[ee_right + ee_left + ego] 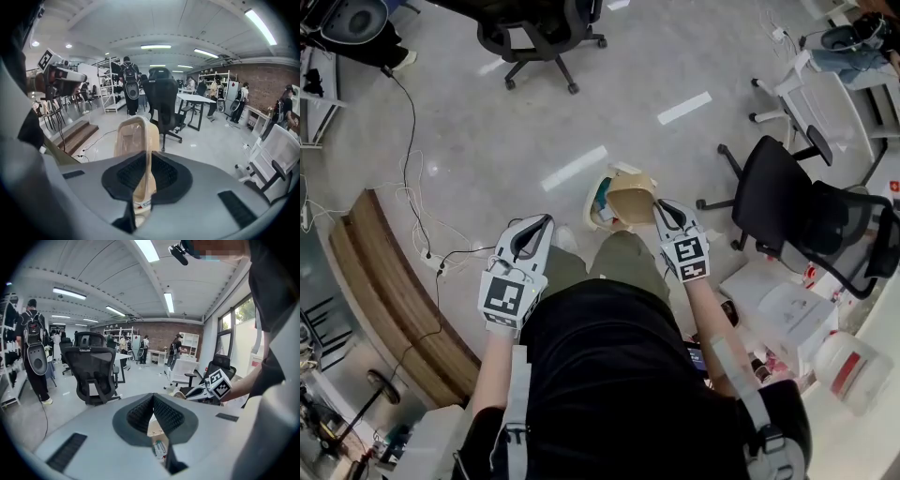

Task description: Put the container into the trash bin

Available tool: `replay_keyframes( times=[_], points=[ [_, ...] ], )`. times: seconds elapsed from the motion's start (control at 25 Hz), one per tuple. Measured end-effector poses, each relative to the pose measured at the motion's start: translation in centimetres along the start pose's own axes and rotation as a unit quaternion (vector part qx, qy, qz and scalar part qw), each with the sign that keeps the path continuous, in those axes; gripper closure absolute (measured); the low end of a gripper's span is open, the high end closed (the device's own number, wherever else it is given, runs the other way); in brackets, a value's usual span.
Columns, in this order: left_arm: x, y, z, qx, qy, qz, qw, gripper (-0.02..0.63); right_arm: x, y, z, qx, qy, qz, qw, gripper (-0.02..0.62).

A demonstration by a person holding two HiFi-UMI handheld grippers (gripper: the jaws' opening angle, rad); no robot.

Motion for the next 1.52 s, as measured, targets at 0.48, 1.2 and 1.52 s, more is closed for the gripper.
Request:
replay_keyframes(
  times=[0.48, 1.2, 1.52],
  points=[
    [2.8, 1.6, 1.0, 0.031, 0.014, -0.005, 0.9994, 0.598, 3.1, 4.3, -5.4, 0.055, 0.002, -0.028, 0.998, 0.549],
    [4.3, 6.6, 1.7, 0.085, -0.010, 0.023, 0.9961, 0.598, 5.5, 12.4, -12.9, 0.140, 0.006, -0.104, 0.985, 0.549],
    [5.0, 9.2, 1.5, 0.103, -0.012, 0.037, 0.9940, 0.598, 6.3, 15.6, -16.4, 0.175, 0.006, -0.137, 0.975, 0.549]
  ],
)
Point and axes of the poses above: the fingertips, and each gripper's own axes: z backward along the fingers, x to its left, y out of its underside, the point moved 8 cm from there along z, backward along the fingers, and after that the axes turned 12 degrees about z, right-handed, at the moved point
